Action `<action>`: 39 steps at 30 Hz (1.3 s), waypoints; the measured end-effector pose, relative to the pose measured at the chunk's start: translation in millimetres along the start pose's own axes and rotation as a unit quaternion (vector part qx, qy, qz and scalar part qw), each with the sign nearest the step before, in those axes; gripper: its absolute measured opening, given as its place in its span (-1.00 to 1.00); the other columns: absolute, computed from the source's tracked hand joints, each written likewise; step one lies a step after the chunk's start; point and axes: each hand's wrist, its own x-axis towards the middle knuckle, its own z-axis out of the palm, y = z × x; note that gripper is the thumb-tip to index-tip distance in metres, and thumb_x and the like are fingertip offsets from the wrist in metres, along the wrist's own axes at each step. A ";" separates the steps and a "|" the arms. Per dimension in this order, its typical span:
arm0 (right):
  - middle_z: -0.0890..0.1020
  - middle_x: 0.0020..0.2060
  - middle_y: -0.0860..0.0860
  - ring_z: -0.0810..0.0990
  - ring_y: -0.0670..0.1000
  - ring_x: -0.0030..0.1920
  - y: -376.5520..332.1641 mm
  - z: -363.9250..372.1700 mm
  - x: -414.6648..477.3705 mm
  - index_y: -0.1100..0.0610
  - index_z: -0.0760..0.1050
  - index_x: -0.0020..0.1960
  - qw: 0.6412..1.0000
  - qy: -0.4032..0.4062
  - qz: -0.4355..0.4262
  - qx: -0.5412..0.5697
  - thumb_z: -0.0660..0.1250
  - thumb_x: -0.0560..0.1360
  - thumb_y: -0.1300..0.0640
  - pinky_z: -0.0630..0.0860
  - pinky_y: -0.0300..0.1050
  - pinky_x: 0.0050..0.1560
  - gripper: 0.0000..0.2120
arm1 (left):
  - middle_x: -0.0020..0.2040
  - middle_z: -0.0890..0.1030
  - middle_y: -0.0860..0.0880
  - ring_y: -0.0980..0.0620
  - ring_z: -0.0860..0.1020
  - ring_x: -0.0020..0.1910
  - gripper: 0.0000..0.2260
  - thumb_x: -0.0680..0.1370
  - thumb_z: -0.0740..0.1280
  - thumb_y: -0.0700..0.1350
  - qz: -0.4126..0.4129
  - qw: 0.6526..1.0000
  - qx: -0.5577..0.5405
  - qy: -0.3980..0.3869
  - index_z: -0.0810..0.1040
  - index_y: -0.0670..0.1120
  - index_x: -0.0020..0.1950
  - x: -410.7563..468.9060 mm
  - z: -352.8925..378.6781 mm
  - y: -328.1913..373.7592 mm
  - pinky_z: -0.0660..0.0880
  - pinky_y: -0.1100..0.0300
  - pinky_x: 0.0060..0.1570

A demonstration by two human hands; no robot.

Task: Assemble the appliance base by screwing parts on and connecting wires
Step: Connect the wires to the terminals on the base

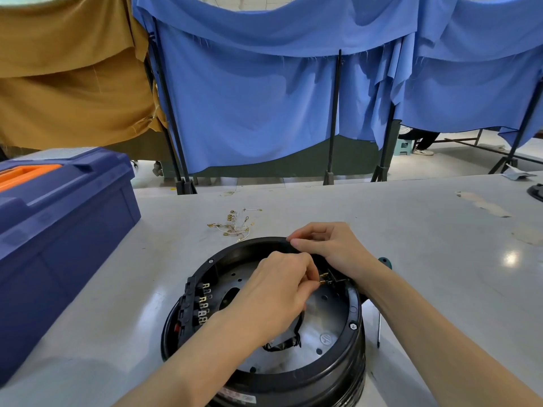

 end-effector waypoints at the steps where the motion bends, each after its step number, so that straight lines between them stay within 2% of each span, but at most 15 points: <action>1: 0.73 -0.18 0.06 0.69 -0.08 -0.15 0.0 -0.1 -0.1 0.16 0.68 -0.09 1.000 0.001 0.000 -0.001 0.44 0.48 0.27 0.55 -0.33 -0.12 -0.94 | -0.36 0.50 0.14 0.11 0.58 -0.18 -0.93 0.59 0.31 -0.10 0.000 1.000 -0.002 0.000 0.58 -0.04 0.01 0.0 0.1 -0.1 0.50 0.14 0.01; 7: 0.73 -0.15 0.10 0.69 -0.03 -0.13 0.6 0.2 -0.4 0.19 0.68 -0.07 1.000 0.003 0.001 -0.001 0.44 0.48 0.26 0.58 -0.29 -0.09 -0.94 | -0.35 0.61 0.03 0.16 0.59 -0.30 -0.94 0.58 0.31 -0.12 -0.008 1.000 -0.022 0.003 0.58 -0.04 -0.03 0.2 2.1 -2.2 0.52 0.18 -0.06; 14: 0.73 -0.16 0.08 0.70 -0.03 -0.12 0.3 0.4 -0.1 0.16 0.68 -0.08 1.000 0.002 0.003 -0.002 0.44 0.48 0.25 0.57 -0.30 -0.09 -0.95 | -0.35 0.64 -0.01 0.17 0.59 -0.30 -0.95 0.58 0.31 -0.12 -0.009 1.000 -0.027 0.001 0.56 -0.02 -0.06 1.1 3.5 -2.7 0.52 0.18 -0.05; 23: 0.73 -0.17 0.07 0.69 -0.08 -0.15 -0.5 1.0 -1.0 0.17 0.68 -0.10 1.000 0.008 0.001 0.000 0.44 0.47 0.27 0.54 -0.36 -0.14 -0.94 | -0.38 0.60 0.03 0.16 0.58 -0.29 -0.94 0.59 0.31 -0.11 -0.009 1.000 -0.024 0.012 0.57 -0.03 -0.03 0.2 5.0 -1.8 0.53 0.15 -0.05; 31: 0.73 -0.16 0.06 0.69 -0.07 -0.13 0.5 0.7 -0.7 0.17 0.68 -0.10 1.000 0.008 -0.005 -0.004 0.44 0.48 0.28 0.55 -0.33 -0.11 -0.93 | -0.42 0.45 0.14 0.05 0.56 -0.18 -0.94 0.58 0.30 -0.13 0.019 1.000 -0.008 0.009 0.57 -0.05 -0.03 0.6 9.4 4.9 0.50 0.07 -0.01; 39: 0.73 -0.15 0.11 0.69 -0.02 -0.14 1.0 0.0 -1.5 0.19 0.68 -0.07 1.000 0.004 0.009 0.006 0.44 0.48 0.27 0.61 -0.23 -0.04 -0.94 | -0.37 0.56 0.09 0.15 0.58 -0.29 -0.95 0.57 0.34 -0.13 -0.003 0.999 -0.039 0.031 0.59 -0.05 -0.07 -0.3 6.5 -1.4 0.53 0.17 -0.10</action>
